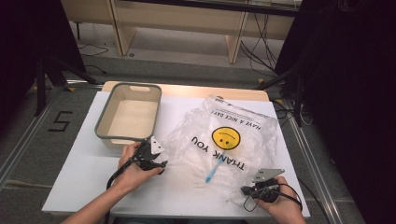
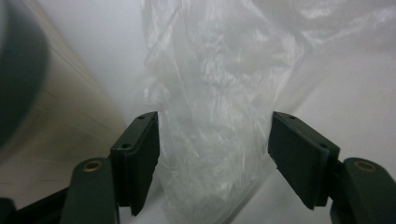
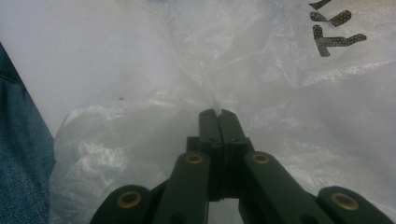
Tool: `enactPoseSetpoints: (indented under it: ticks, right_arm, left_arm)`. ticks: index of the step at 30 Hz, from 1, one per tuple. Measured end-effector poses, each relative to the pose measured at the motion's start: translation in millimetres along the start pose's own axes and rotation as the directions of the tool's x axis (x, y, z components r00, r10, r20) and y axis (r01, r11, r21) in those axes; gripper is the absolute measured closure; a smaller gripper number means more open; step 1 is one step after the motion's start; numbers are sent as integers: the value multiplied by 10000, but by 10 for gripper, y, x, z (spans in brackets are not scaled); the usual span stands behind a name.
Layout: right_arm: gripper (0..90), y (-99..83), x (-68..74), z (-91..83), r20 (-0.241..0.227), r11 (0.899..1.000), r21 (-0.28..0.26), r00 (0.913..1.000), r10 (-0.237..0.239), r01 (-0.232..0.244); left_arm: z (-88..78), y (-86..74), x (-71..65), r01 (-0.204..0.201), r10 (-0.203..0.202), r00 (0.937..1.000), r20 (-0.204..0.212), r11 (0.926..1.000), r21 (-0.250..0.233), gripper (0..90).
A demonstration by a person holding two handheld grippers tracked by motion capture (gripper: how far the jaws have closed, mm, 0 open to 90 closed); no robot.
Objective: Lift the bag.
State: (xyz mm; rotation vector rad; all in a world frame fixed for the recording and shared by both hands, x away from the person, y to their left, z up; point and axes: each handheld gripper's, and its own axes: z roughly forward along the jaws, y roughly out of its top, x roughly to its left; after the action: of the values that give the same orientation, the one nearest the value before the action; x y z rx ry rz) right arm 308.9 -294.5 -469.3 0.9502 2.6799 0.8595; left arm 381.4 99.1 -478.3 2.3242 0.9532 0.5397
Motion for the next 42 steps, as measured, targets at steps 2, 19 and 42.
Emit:
enactPoseSetpoints:
  ticks: [2,19,42]
  right_arm:
    - [900,-2,-4,2,1,10000,0,10000,-29,29]
    - [799,44,-4,-40,612,9957,-923,9981,26,31]
    - [169,-61,164,13,552,9984,351,9976,420,-440]
  left_arm:
    - [44,-18,-6,22,-28,9997,227,9997,255,314]
    - [-5,46,-91,845,-1022,9768,1883,9914,997,888]
    - [-75,72,-247,578,-751,9611,2658,9957,726,889]
